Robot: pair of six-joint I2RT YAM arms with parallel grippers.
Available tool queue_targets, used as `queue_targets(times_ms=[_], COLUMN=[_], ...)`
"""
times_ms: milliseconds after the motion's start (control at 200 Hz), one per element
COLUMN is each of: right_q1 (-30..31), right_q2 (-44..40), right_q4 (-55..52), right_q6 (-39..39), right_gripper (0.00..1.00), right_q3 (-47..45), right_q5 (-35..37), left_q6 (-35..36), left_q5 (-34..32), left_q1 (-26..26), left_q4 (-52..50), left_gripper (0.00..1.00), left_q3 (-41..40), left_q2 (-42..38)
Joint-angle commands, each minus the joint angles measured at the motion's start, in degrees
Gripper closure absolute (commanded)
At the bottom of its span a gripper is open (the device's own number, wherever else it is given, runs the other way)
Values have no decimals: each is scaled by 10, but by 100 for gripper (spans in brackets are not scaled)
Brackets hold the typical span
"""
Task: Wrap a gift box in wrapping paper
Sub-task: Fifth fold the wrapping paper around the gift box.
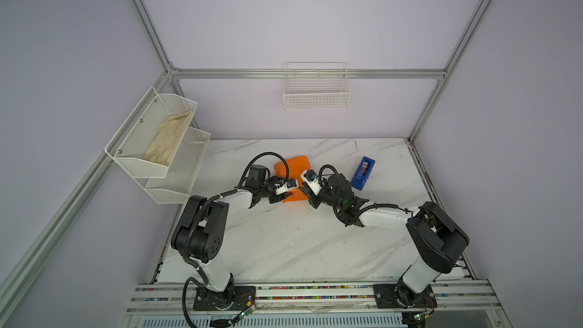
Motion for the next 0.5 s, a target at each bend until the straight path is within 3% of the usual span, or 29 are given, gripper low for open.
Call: queue_targets(times_ms=[0,20,135,320,495], right_q1=[-3,-4,-4,-5,-35], right_q2=[-16,-15,16,68,82], right_q4=[-38,-40,-37,-15,-18], right_q6=[80,90,153,210,244], right_gripper=[96,100,100,100,100], right_q3=[-18,-18,-21,-1,30], right_q5=[-35,-48,-104,-98,-48], left_q6=[-22,-22,-23,-27,-25], left_q5=[-35,-36,-42,-44,-48], left_q1=[-2,-3,-3,-2,-3], left_q4=[-70,-70,-69,-67,-69], left_gripper=[52,52,52,52,52], left_q3=[22,22,23,22,24], left_q2=[24,25,25,26,29])
